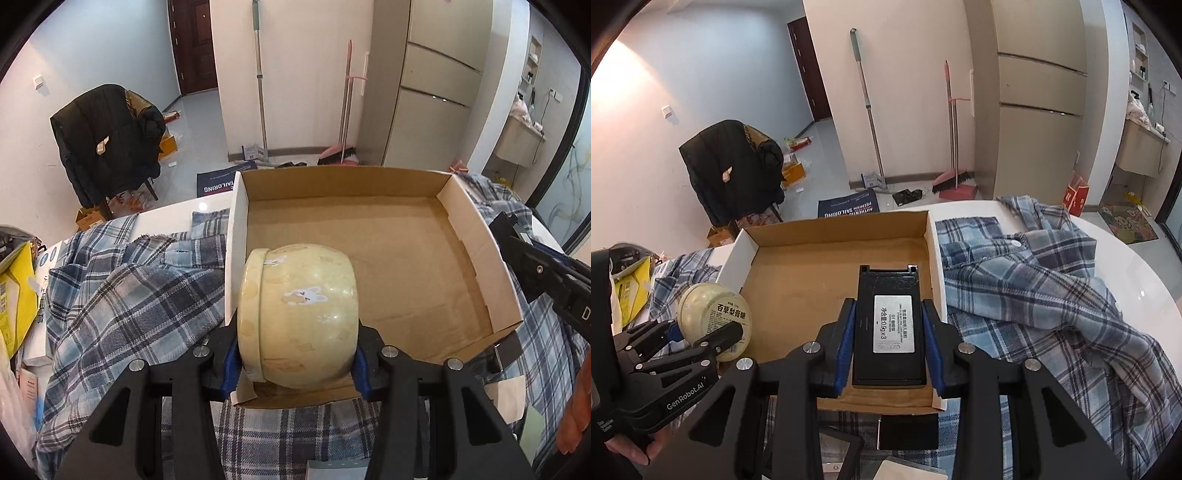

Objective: Organize rigid objects
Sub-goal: 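Lift and carry the jar with the left gripper while the right gripper carries the case toward the cardboard box, then lower the jar into the box and open the left gripper while the right gripper releases the case inside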

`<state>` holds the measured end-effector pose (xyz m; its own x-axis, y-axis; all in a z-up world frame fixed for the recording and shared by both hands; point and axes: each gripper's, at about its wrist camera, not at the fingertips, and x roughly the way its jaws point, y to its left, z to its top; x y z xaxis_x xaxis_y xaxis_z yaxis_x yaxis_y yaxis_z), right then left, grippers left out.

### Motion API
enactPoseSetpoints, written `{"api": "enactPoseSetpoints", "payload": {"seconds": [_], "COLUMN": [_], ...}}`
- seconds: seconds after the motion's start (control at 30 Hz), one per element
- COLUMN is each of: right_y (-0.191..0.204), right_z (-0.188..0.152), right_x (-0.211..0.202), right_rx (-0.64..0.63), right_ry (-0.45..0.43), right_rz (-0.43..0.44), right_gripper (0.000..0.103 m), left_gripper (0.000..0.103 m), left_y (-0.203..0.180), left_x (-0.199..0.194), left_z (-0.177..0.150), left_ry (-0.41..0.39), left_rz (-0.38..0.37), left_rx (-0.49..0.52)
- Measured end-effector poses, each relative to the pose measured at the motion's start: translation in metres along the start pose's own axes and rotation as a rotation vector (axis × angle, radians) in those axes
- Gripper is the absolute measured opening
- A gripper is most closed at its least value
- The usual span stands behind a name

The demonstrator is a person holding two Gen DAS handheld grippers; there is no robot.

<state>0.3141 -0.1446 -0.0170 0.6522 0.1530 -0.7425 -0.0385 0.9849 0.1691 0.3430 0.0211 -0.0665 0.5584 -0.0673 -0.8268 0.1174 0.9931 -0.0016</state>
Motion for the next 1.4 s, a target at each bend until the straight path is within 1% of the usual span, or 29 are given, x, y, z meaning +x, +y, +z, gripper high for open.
{"api": "enactPoseSetpoints", "payload": {"seconds": [0.2,0.33,0.43,0.53,0.6,0.63,0.7,0.73,0.83,0.93,1.0,1.03,1.1,1.13,1.23,1.33,1.4], "right_y": [-0.002,-0.002,-0.002,-0.001,-0.001,0.000,0.001,0.001,0.001,0.002,0.004,0.004,0.006,0.007,0.009,0.011,0.012], "right_z": [-0.001,-0.001,-0.001,-0.002,-0.003,-0.003,-0.004,-0.004,-0.004,-0.005,-0.006,-0.007,-0.009,-0.010,-0.014,-0.017,-0.019], "right_x": [0.005,0.006,0.006,0.008,0.009,0.009,0.010,0.010,0.011,0.012,0.014,0.016,0.021,0.024,0.031,0.037,0.041], "right_rx": [0.015,0.016,0.014,0.010,0.008,0.007,0.006,0.005,0.006,0.005,-0.001,-0.004,-0.007,-0.008,-0.015,-0.029,-0.032], "right_ry": [0.020,0.022,0.025,0.028,0.030,0.031,0.033,0.035,0.037,0.040,0.048,0.055,0.073,0.083,0.108,0.126,0.140], "right_rz": [-0.002,-0.004,-0.003,-0.002,-0.001,0.000,0.001,0.001,0.006,0.016,0.020,0.023,0.032,0.037,0.045,0.042,0.039], "right_gripper": [0.033,0.033,0.033,0.033,0.033,0.033,0.033,0.033,0.033,0.033,0.033,0.033,0.033,0.033,0.033,0.033,0.033], "left_gripper": [0.050,0.050,0.050,0.050,0.053,0.063,0.071,0.071,0.071,0.072,0.080,0.087,0.087,0.087,0.087,0.087,0.088], "left_y": [-0.004,-0.006,-0.006,-0.004,-0.001,0.000,0.001,0.002,0.005,0.011,0.016,0.018,0.020,0.020,0.021,0.023,0.024], "left_x": [0.008,0.007,0.006,0.006,0.002,-0.003,-0.012,-0.018,-0.030,-0.046,-0.057,-0.062,-0.071,-0.073,-0.076,-0.079,-0.081], "left_z": [-0.005,-0.004,-0.004,-0.002,-0.001,0.000,0.001,0.002,0.005,0.008,0.009,0.009,0.008,0.008,0.010,0.010,0.010], "left_ry": [0.050,0.053,0.052,0.053,0.045,0.030,-0.009,-0.029,-0.056,-0.131,-0.191,-0.230,-0.310,-0.328,-0.351,-0.376,-0.396], "left_rz": [0.021,0.006,0.022,0.009,0.002,-0.001,-0.007,-0.013,-0.019,-0.010,-0.010,-0.005,0.024,0.044,0.055,0.035,0.038], "left_rx": [0.024,0.025,0.031,0.017,0.008,0.008,0.005,0.002,-0.010,-0.034,-0.059,-0.069,-0.082,-0.080,-0.071,-0.092,-0.114]}}
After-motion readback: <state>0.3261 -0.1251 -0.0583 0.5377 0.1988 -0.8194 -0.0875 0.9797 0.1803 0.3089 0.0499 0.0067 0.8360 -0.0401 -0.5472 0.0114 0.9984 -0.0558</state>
